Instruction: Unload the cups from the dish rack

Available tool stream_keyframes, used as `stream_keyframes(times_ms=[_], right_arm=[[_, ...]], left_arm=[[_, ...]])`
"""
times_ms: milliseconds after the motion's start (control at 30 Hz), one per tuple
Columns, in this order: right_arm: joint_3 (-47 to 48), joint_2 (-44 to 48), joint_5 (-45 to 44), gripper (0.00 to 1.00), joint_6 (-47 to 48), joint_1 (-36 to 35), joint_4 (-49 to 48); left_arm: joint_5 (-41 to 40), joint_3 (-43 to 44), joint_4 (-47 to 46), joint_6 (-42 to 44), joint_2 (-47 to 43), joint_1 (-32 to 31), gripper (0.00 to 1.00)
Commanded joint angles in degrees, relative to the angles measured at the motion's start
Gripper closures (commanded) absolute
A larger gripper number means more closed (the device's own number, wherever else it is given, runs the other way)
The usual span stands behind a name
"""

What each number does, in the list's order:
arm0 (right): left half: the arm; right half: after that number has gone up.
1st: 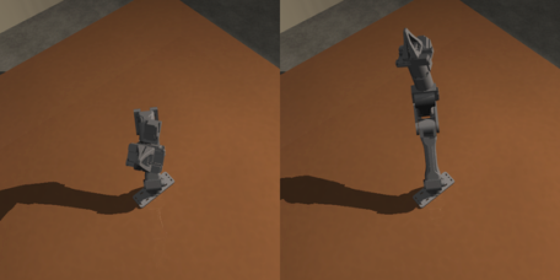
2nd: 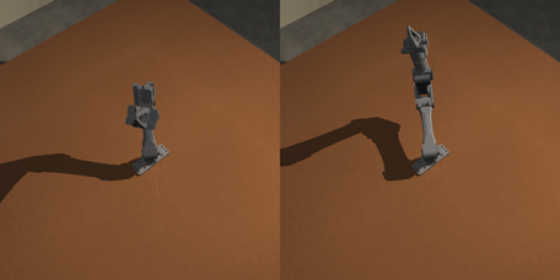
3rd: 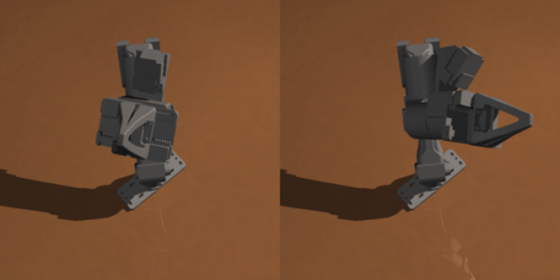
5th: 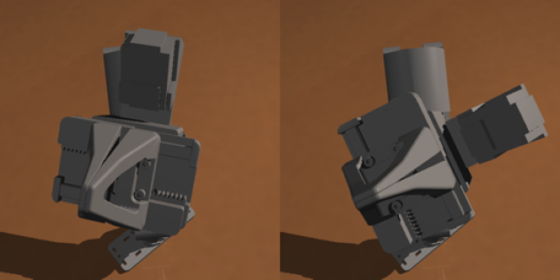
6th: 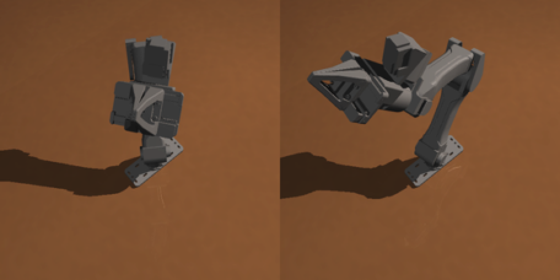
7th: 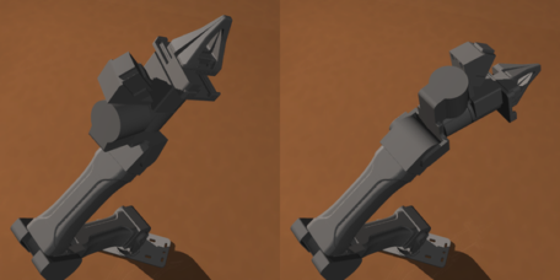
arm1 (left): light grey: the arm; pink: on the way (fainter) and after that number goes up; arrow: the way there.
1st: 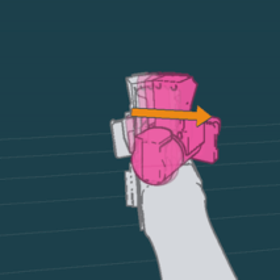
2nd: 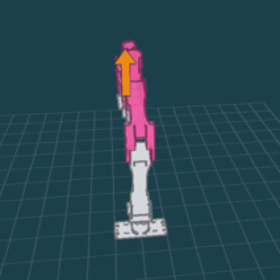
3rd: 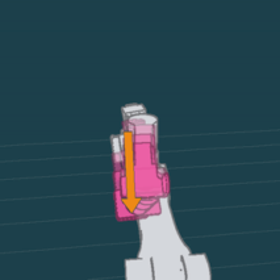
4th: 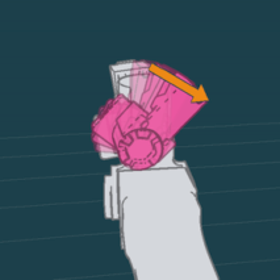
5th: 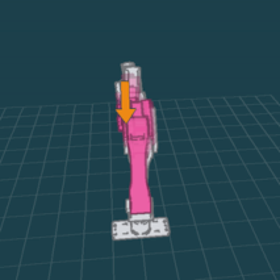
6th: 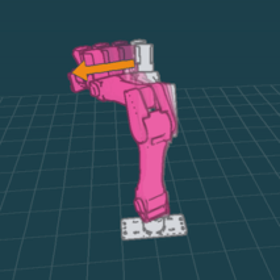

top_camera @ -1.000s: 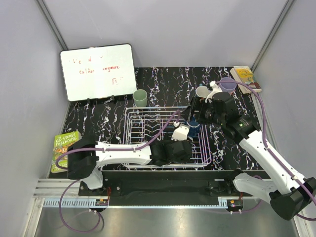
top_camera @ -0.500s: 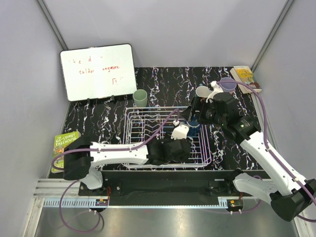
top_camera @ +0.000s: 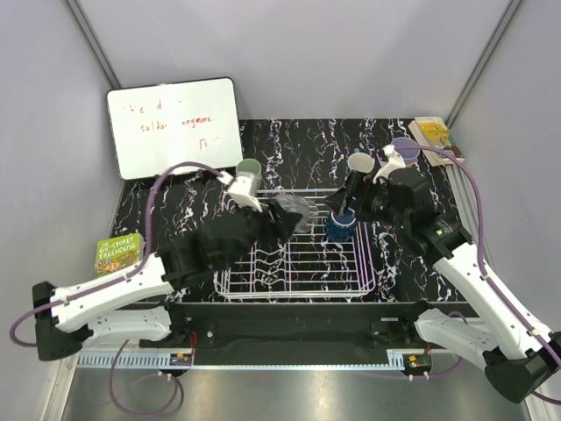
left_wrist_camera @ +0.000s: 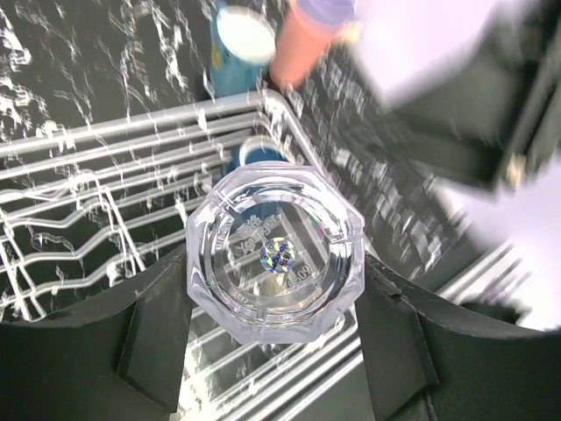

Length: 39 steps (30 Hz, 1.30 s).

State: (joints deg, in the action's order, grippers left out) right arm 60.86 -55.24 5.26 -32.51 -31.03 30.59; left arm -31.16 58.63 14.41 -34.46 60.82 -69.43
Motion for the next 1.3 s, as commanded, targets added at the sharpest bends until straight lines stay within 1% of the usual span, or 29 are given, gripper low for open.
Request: stream_keyframes(times_ms=[0, 33, 67, 100, 133, 167, 200, 233, 267, 333, 367, 433, 467, 500, 533, 567, 667, 733, 867, 933, 1033, 1267], right_arm=[[-1.4, 2.6, 1.2, 0.1, -1.6, -0.5, -4.9], [-1.6, 2.9, 1.9, 0.1, -1.8, -0.5, -5.7], [-1.8, 3.4, 2.2, 0.1, -2.1, -0.5, -6.1], [-2.0, 3.6, 2.9, 0.1, -2.3, -0.5, -6.4], [-2.2, 4.2, 3.3, 0.1, -2.5, -0.5, -7.3], [-2.4, 4.5, 3.7, 0.1, -2.7, -0.5, -7.8], [-2.6, 4.7, 4.7, 0.1, -2.9, -0.5, -8.4], [-2.9, 5.2, 5.1, 0.11, -3.6, -0.4, -9.6], [-3.2, 5.5, 5.7, 0.11, -3.9, -0.5, -10.3], [-4.3, 6.3, 7.6, 0.11, -4.9, -0.5, -12.4], [-4.5, 6.6, 8.2, 0.11, -5.4, -0.5, -13.2], [-5.9, 7.5, 10.7, 0.11, -6.9, -0.5, -16.1], [-6.5, 7.8, 11.6, 0.12, -7.4, -0.5, -17.1], [-7.2, 8.2, 13.7, 0.12, -8.1, -0.5, -18.4], [-8.7, 8.8, 14.5, 0.13, -9.4, -0.5, -21.1], [-9.4, 9.1, 15.3, 0.14, -10.0, -0.5, -22.3], [-11.9, 10.6, 18.3, 0.16, -12.2, -0.5, -27.4], [-12.6, 11.6, 19.0, 0.16, -12.9, -0.5, -29.4], [-12.3, 11.1, 20.5, 0.18, -13.0, -0.5, -29.6], [-12.6, 10.5, 21.5, 0.22, -13.8, -0.5, -30.1], [-13.3, 9.0, 23.2, 0.27, -15.3, -0.5, -34.4], [-14.5, 5.3, 26.3, 0.29, -19.0, -0.9, -40.4]], left_arm=[[16.2, -11.9, -20.1, -3.9, -8.6, 11.7, 1.0], [19.2, -14.0, -23.1, -6.6, -9.8, 13.9, 1.0], [24.3, -18.2, -25.8, -8.0, -12.2, 17.8, 1.0], [26.5, -19.8, -31.0, -9.1, -12.9, 19.5, 1.0], [28.8, -21.5, -33.7, -11.4, -13.7, 21.2, 1.0], [33.0, -22.8, -36.1, -12.5, -14.2, 23.8, 1.0], [34.8, -24.9, -40.5, -13.4, -14.1, 24.9, 1.0], [36.6, -25.8, -42.8, -15.7, -13.9, 26.1, 1.0], [40.0, -26.8, -48.2, -17.0, -13.6, 27.8, 1.0], [43.0, -29.4, -53.7, -20.8, -11.6, 29.1, 1.0], [45.7, -30.2, -59.3, -22.0, -10.6, 30.0, 1.0], [48.4, -32.3, -65.5, -25.7, -7.3, 30.8, 1.0], [50.6, -32.8, -71.6, -27.1, -6.1, 31.5, 1.0], [52.1, -33.2, -75.0, -28.5, -4.8, 31.8, 1.0], [53.2, -34.0, -78.4, -31.4, -1.3, 32.1, 1.0], [55.4, -34.4, -84.8, -32.9, 0.3, 32.4, 1.0], [58.1, -34.3, -92.7, -36.8, 6.4, 32.5, 1.0], [58.7, -34.2, -94.0, -37.6, 7.8, 32.4, 1.0], [58.4, -33.2, -90.0, -36.1, 7.3, 32.4, 1.0], [58.5, -33.0, -89.0, -35.6, 7.0, 32.4, 1.0], [58.8, -32.6, -88.2, -35.3, 7.0, 32.4, 1.0], [58.5, -32.9, -88.4, -35.5, 7.9, 31.8, 1.0]])
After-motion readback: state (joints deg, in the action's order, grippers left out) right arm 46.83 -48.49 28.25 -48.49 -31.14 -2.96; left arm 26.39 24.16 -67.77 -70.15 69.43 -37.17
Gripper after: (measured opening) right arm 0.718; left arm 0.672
